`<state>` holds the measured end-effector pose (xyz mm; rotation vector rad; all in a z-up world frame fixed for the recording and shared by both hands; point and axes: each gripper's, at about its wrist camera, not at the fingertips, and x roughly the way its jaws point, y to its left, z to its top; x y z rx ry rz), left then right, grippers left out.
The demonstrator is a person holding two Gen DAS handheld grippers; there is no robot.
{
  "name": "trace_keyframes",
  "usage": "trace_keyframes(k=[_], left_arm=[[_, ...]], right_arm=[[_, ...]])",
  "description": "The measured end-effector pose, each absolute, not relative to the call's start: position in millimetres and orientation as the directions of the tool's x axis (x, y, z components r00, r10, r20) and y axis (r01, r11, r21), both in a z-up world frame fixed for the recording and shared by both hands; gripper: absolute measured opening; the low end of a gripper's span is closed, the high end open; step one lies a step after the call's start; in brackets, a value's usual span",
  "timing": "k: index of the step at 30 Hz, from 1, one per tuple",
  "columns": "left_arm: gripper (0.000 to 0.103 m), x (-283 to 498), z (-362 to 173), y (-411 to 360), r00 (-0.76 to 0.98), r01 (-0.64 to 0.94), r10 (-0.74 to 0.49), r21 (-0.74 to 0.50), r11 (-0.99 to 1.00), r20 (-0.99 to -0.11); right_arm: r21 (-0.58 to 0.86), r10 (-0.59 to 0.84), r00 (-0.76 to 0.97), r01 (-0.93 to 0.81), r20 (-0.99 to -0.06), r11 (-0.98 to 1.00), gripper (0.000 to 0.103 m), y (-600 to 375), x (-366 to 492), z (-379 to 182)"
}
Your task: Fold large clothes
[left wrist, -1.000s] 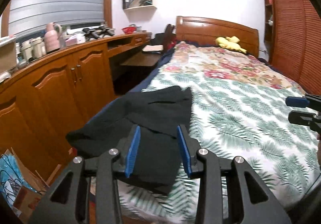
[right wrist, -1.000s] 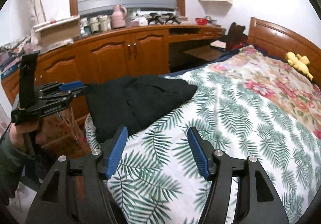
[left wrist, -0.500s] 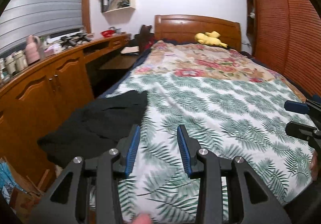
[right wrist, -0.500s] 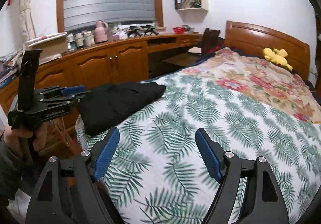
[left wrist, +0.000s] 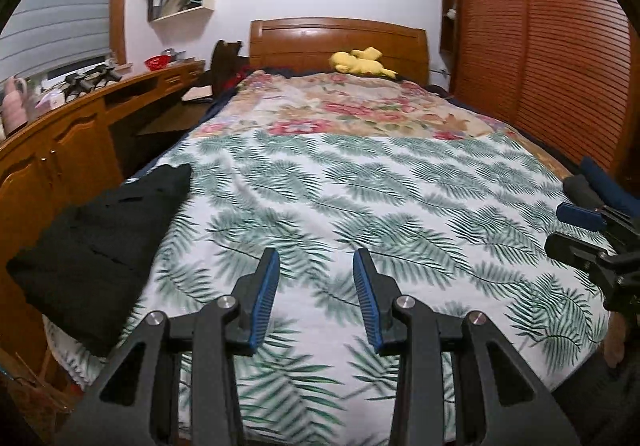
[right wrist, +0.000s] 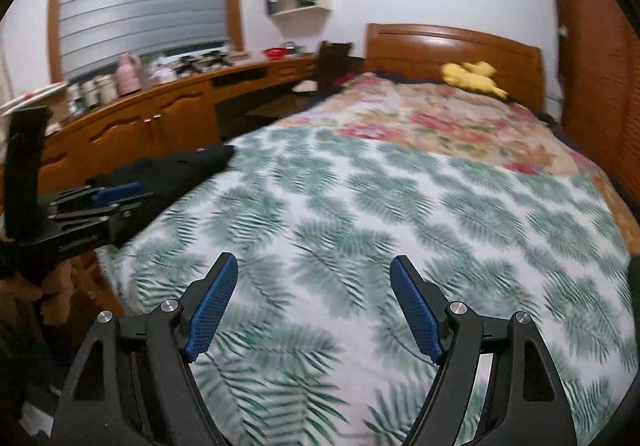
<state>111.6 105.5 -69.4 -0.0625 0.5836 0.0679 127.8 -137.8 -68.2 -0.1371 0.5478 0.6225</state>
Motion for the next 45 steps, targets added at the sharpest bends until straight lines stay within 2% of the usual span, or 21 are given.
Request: trace_keyframes(k=[10,16,31,37,45], left_arm=[[0.037,105.9,-63.7,38.7,0.838,0.001,-0.016,-0.027,1.000,-0.545],[0.037,96.2,-39.1,15.2,0.857,0.032,-0.047,-0.038,0.999,-0.513],[0.037,49.2,35.8,1.0,0.922,0.034,-0.049,-0.045,0.998,-0.385],[0.037,35.4,48.7,2.6,0.937,0.022,-0.032,-0.032,0.999,-0.347],[0.037,32.3,50.2,1.5,0.939,0.016,-0.024,-0.024,1.000,-0.343]], right_arm=[[0.087,0.421,0.752,-0.442,-0.508,0.893,0.080,-214.6,103.9,-66.0],[0.107,0.390,0.794,-0.387,-0.466,0.916,0.080,-243.4,90.8,-45.3],[0.080,0.337,0.900,-0.328,-0.277,0.941,0.080,-268.9,31.0,28.7],[0.076,0.337,0.903,-0.329,-0.268,0.941,0.080,-266.2,29.0,31.0],[0.081,0.339,0.901,-0.330,-0.272,0.941,0.080,-264.7,30.1,27.5]])
